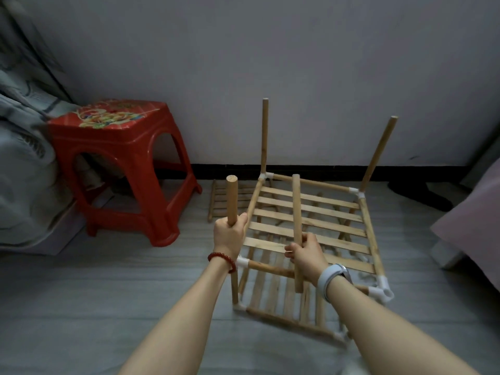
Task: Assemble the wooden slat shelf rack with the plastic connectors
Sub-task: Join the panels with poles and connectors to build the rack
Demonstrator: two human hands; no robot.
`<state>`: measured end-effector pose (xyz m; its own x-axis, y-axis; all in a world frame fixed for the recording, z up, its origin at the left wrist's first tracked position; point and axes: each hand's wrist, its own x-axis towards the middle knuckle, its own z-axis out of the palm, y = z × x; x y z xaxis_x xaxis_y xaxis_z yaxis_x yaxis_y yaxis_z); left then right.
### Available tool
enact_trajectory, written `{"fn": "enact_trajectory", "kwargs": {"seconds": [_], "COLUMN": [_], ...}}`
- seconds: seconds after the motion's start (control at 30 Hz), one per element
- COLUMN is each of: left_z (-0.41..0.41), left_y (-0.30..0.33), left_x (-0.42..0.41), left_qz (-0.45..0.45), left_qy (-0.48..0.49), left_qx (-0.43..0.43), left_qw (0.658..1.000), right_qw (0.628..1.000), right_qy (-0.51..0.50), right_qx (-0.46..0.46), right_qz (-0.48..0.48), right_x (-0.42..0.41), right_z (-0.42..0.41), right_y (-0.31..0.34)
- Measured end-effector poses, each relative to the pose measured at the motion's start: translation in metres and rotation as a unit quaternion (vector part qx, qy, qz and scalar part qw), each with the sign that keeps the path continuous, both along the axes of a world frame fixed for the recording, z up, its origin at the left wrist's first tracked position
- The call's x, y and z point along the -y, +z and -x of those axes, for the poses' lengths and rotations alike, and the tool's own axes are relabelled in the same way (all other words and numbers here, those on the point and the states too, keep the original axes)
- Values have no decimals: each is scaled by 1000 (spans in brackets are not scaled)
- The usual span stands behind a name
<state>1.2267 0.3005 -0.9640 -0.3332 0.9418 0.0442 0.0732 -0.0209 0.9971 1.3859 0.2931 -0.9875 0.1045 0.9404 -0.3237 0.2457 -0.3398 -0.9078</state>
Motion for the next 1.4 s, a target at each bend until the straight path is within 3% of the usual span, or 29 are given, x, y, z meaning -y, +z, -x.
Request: {"fn": "enact_trajectory", "kwargs": {"seconds": [0.1, 0.23, 0.3, 0.4, 0.5, 0.63, 0.7, 0.8, 1.17, 1.4], "left_z": [5, -7, -21, -40, -66, -108, -127, -140, -136, -93], "left_y": [2, -5, -10, -29, -47, -54, -58, -65, -60, -58], "left_x": [7, 35, 55, 71, 69, 54, 42, 34, 42, 54], "left_qz": [69, 177, 155, 80, 62, 48, 66, 94, 103, 144], "left_qy": [-26, 44, 94, -9, -183, -295, -326, -324, -299, -277], "left_qx": [-48, -163, -190, -272, -433, -581, -609, -637, -669, -658], "left_qw": [996, 970, 965, 959, 881, 757, 720, 693, 673, 685], "right_qw": [993, 989, 985, 977, 964, 956, 946, 934, 960, 971], "right_qy": [-68, -118, -136, -162, -196, -192, -207, -226, -101, -32], "right_qx": [-93, -81, -62, -43, -46, -64, -77, -79, -26, -51], "right_qz": [-4, -44, -83, -133, -173, -214, -237, -265, -258, -231], "right_x": [4, 17, 27, 38, 52, 61, 59, 60, 70, 63], "right_z": [-15, -50, -71, -98, -129, -149, -157, -164, -160, -120], "right_y": [22, 43, 44, 46, 46, 46, 47, 48, 33, 42]}}
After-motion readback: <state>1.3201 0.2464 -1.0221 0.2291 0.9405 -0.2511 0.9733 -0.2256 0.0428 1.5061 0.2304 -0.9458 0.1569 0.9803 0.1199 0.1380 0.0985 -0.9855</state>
